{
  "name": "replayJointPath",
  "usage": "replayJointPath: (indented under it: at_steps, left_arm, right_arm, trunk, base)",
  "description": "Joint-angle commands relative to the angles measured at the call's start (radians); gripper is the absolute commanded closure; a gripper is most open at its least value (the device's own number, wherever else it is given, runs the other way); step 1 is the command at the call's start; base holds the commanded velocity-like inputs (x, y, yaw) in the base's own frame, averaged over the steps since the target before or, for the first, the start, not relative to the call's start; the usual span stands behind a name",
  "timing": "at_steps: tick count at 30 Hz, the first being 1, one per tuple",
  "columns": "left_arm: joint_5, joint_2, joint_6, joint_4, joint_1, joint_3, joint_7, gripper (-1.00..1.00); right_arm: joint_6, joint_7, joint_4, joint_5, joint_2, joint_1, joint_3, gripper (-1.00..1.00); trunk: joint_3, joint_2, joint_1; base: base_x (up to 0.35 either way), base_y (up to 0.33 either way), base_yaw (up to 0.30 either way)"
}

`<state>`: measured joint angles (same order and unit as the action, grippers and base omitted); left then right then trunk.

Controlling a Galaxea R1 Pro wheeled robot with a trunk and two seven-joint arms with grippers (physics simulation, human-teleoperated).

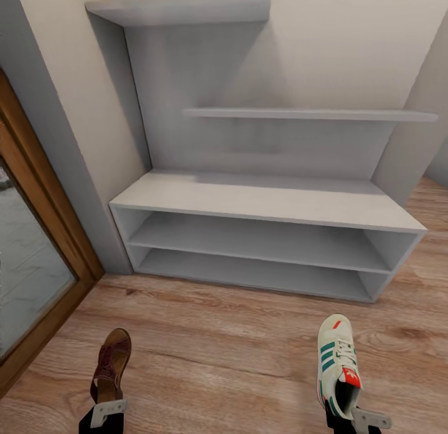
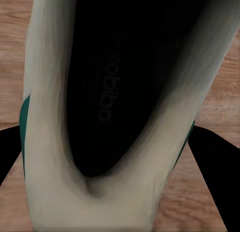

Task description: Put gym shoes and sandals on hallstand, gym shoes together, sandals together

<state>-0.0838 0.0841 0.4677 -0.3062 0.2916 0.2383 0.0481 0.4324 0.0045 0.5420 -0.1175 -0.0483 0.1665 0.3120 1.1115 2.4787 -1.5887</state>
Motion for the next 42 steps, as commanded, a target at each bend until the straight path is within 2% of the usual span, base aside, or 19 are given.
replayJointPath:
  at_steps: [1,9,18,27,29,31,32,37,42]
  left_arm:
    - [-0.01,0.0,0.003,0.001,0.001,0.009,0.005,1.0]
    - [-0.011,0.0,0.003,0.0,0.001,0.009,0.005,1.0]
    - [-0.019,-0.001,-0.006,-0.001,0.003,0.008,0.006,1.0]
    - [-0.015,-0.007,-0.045,-0.015,0.036,0.011,0.001,1.0]
    - [-0.015,-0.008,-0.105,-0.018,0.086,0.015,-0.023,1.0]
    - [-0.015,-0.008,-0.142,-0.019,0.112,0.017,-0.053,1.0]
    - [-0.015,-0.009,-0.178,-0.02,0.137,0.016,-0.093,1.0]
    - [-0.015,-0.02,-0.266,-0.025,0.219,0.011,-0.232,1.0]
    - [-0.028,-0.03,-0.34,-0.026,0.31,0.009,-0.288,1.0]
  right_arm:
    - [0.003,0.002,0.0,-0.01,0.001,0.001,0.006,1.0]
    - [0.003,-0.001,0.002,-0.01,-0.001,0.001,0.008,1.0]
    - [0.003,-0.002,-0.002,-0.01,-0.007,0.001,0.011,1.0]
    - [0.002,-0.001,-0.005,-0.01,-0.01,0.001,0.011,1.0]
    - [0.002,-0.001,-0.005,-0.01,-0.01,0.001,0.01,1.0]
    - [0.002,-0.002,-0.005,-0.01,-0.01,0.001,0.01,1.0]
    - [0.002,-0.002,-0.005,-0.01,-0.01,0.001,0.01,1.0]
    - [0.003,-0.003,-0.004,-0.01,-0.01,0.001,0.011,1.0]
    - [0.003,-0.005,-0.004,-0.01,-0.01,0.001,0.012,1.0]
  trunk:
    - [0.001,0.0,0.0]
    - [0.0,0.0,0.0]
    - [-0.004,0.0,0.0]
    - [-0.009,0.0,0.0]
    - [-0.01,0.0,0.0]
    - [-0.012,0.0,0.0]
    - [-0.012,0.0,0.0]
    - [-0.015,0.0,0.0]
    - [-0.018,0.0,0.0]
  base:
    - [0.0,0.108,0.0]
    - [0.0,0.038,-0.077]
    - [0.0,0.0,-0.27]
    - [0.0,0.0,-0.287]
    - [0.0,0.0,-0.288]
    - [0.0,0.0,-0.288]
    - [0.0,0.0,-0.283]
    - [0.0,0.0,-0.268]
    - [0.0,0.0,-0.248]
